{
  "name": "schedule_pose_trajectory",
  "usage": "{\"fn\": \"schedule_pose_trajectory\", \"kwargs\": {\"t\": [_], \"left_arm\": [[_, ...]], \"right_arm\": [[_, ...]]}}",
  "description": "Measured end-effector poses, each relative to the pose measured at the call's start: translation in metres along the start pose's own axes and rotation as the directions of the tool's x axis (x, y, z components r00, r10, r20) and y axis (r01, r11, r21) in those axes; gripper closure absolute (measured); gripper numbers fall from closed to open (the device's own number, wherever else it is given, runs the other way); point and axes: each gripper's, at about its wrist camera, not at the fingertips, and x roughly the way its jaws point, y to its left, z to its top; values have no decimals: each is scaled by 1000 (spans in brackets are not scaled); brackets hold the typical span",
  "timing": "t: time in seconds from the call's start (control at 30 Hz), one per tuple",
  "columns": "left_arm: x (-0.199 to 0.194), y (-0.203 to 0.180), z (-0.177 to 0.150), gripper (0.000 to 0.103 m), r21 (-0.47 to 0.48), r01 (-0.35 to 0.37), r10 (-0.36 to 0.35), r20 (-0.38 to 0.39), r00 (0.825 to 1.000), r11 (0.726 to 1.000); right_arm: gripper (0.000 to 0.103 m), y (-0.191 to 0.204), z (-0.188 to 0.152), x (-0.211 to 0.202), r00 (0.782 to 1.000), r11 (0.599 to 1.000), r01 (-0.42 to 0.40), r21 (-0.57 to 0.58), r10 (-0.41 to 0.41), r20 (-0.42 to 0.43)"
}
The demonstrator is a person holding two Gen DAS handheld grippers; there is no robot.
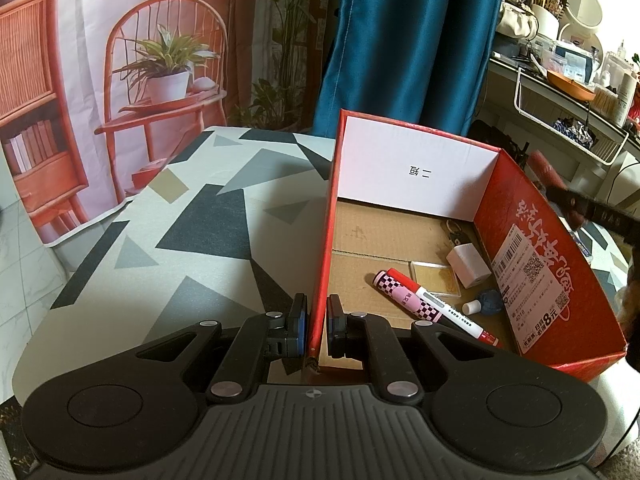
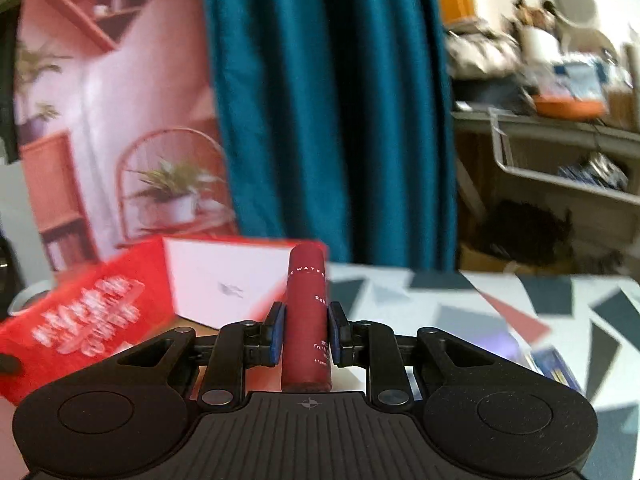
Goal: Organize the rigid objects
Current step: 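Carry the dark red lipstick into the red box and open the right gripper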
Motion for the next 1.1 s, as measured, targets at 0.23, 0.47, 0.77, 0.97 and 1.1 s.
{"fn": "schedule_pose_trajectory", "kwargs": {"t": [0.23, 0.47, 0.77, 0.97, 1.1], "left_arm": [[1, 2, 1, 92, -2, 6, -6, -2, 1000, 1000], [1, 2, 2, 92, -5, 6, -6, -3, 1000, 1000], [2, 3, 1, 92, -7, 5, -5, -4, 1000, 1000], [2, 3, 1, 92, -8, 6, -6, -4, 1000, 1000], [2, 4, 1, 92, -8, 7, -7, -3, 1000, 1000]], "right_arm": [[82, 32, 7, 1, 988, 985, -147, -94, 142, -57], [82, 58, -2, 6, 974, 961, -210, -177, 190, -124], [87, 58, 0, 1, 968, 959, -227, -167, 204, -146], [85, 56, -2, -2, 969, 962, -226, -155, 205, -138], [80, 51, -3, -6, 973, 967, -212, -139, 197, -117]]}}
